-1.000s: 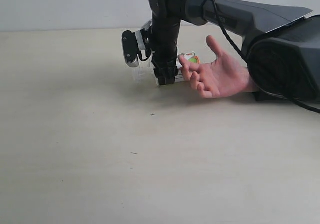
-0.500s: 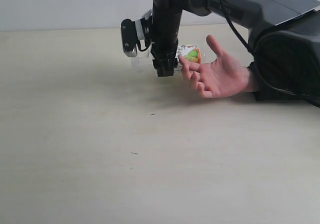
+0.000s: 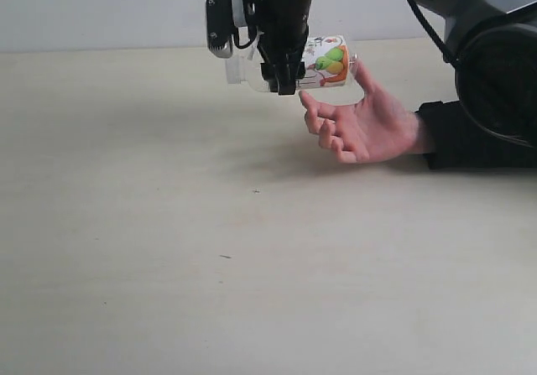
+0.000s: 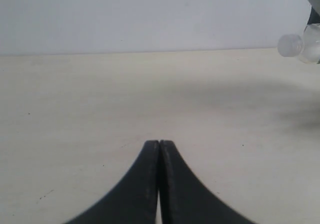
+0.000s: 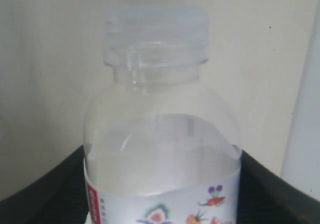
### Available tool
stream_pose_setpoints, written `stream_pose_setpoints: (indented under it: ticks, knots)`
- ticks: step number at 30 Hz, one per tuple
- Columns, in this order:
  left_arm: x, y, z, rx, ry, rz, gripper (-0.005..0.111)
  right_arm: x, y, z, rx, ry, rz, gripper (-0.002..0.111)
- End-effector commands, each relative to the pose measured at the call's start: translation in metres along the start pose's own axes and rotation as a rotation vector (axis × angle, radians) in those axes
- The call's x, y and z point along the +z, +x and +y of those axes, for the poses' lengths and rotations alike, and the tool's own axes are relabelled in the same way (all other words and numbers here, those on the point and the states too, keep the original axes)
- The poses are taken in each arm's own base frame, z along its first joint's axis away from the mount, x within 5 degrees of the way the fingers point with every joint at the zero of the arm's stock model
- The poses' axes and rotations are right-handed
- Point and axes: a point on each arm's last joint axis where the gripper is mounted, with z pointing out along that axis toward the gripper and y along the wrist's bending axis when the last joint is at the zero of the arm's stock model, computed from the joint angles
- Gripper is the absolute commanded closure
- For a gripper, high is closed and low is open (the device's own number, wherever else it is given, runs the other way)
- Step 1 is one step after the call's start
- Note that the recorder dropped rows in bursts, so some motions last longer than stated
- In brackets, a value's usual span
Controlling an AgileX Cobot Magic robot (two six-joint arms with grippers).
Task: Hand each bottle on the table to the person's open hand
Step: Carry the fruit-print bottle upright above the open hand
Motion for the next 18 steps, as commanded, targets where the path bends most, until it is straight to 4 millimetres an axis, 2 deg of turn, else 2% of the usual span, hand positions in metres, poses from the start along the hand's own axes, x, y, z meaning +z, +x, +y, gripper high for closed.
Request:
stream_pose_setpoints:
  ticks: [1,8,18]
  knots:
    - [0.000,0.001,0.000,-0.005,0.005,-0.005,0.104,-0.010,0.008,-0.009,0.057,0.075,0.052,0.101]
    - [0.000,0.001,0.000,-0.005,0.005,-0.005,0.104,-0.015,0.010,-0.011,0.119,0.094,0.063,0.101]
    - [0.000,0.001,0.000,-0.005,0.005,-0.005,0.104,-0.041,0.013,-0.017,0.225,0.136,0.037,0.101]
